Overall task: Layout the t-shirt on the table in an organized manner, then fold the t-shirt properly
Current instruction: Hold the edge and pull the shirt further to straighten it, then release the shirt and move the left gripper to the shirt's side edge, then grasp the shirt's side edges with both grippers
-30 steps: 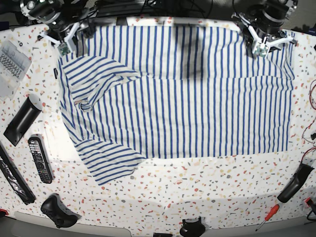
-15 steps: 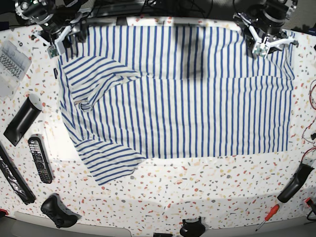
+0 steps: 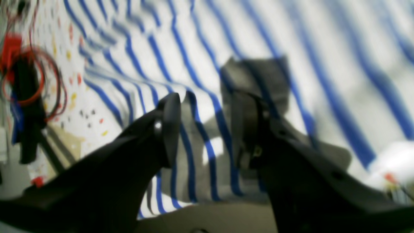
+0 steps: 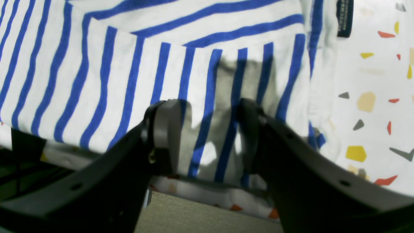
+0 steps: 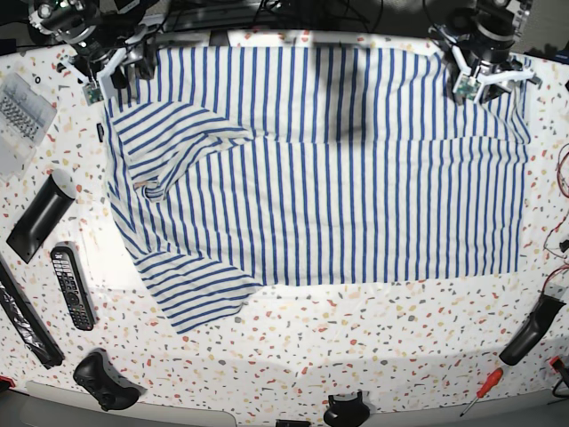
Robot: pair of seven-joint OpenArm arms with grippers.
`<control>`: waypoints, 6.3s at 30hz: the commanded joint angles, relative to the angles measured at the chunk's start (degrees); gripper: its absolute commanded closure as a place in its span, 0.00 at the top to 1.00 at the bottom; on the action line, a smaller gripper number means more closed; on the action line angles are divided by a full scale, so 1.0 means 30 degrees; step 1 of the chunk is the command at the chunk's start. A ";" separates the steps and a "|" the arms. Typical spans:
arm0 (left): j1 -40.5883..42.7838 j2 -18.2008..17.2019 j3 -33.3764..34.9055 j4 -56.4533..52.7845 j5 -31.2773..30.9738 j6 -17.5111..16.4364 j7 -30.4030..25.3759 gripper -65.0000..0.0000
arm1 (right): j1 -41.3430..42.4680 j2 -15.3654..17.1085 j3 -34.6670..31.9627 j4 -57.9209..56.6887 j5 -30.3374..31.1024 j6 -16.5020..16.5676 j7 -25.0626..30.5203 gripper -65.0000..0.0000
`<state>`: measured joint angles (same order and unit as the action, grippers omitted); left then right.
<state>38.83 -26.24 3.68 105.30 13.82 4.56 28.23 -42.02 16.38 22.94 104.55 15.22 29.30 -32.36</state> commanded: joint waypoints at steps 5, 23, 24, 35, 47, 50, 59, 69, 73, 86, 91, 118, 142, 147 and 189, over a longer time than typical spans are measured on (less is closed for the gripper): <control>-0.0678 -0.0153 -0.0102 -0.1472 0.0168 0.0146 0.0029 0.36 | -0.0131 0.0211 0.0102 0.0044 -0.0364 -0.0066 -0.0102 0.43; -0.0605 -0.0153 -0.0102 -0.1129 0.2098 0.1005 0.0758 0.36 | -0.0284 0.0313 0.0124 0.0044 -0.3519 -0.2106 -0.1304 0.43; -0.0605 -0.0153 -0.0102 -0.0911 0.2091 0.1005 0.0845 0.36 | -0.0291 0.0313 0.0124 0.0044 -0.3519 -0.2106 -0.1311 0.43; -0.0612 -0.0153 -0.0102 0.2477 0.2091 0.0991 0.1246 0.36 | -0.0299 0.0306 0.0124 0.0044 -0.3526 -0.2433 -0.2237 0.43; -0.0612 -0.0153 -0.0102 0.2477 0.2091 0.0991 0.1588 0.36 | -0.1020 0.0335 0.0124 0.0058 -0.3832 -0.2943 -0.2142 0.43; -0.0612 -0.0153 -0.0102 0.2477 0.2091 0.0991 0.1596 0.36 | -0.1027 0.0430 0.0124 0.0058 -0.4102 -0.3213 -0.2149 0.43; -0.0627 -0.0153 -0.0102 0.2477 0.2091 0.0991 0.1362 0.36 | -0.1020 0.0838 0.0124 0.0554 -0.3927 -0.4065 -0.1501 0.43; -0.0663 -0.0146 -0.0102 0.2470 0.0124 0.0984 0.1151 0.36 | -0.1020 0.0831 0.0117 0.2776 -0.3366 -0.4058 -0.1508 0.43; -0.0670 -0.0146 -0.0102 0.2120 -0.2681 0.0211 0.0211 0.36 | -0.1013 0.0831 0.0117 0.3716 -0.3359 -0.4065 -0.1501 0.43; -0.0998 0.0211 -0.0102 -0.1326 0.0605 0.0466 0.0284 0.36 | -0.0918 0.0736 0.0117 0.7373 -0.0918 -0.4058 -0.2120 0.43; -0.1042 0.0219 -0.0102 -0.1268 0.0583 0.0714 0.0284 0.36 | -0.0918 0.0736 0.0117 0.7541 -0.0918 -0.4058 -0.2244 0.43; -1.7544 0.0109 -0.0102 -0.7694 -0.7227 -0.3388 0.0889 0.43 | 0.0036 0.0729 0.0117 0.7541 -0.0838 -0.4095 -0.0903 0.43; -2.6593 -0.1625 -0.0102 -2.9434 -1.5832 -1.0426 -0.3228 0.43 | 0.0984 0.0729 0.0117 0.7541 0.0153 -0.4065 -0.1523 0.43; -2.6593 -0.1056 -0.0102 -3.0257 -1.5518 -1.0542 -0.3293 0.43 | 0.0984 0.0729 0.0117 0.7541 0.0146 -0.4065 -0.1552 0.43; -2.6607 -0.0889 -0.0102 -3.0214 -1.5125 -1.0550 -0.2856 0.00 | 1.9810 0.0736 0.0044 -1.1446 0.0860 0.0612 -0.2441 0.56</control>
<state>-39.53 -28.18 3.51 14.17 -31.46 -26.96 19.42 16.25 17.89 23.00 68.77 16.95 30.59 -40.91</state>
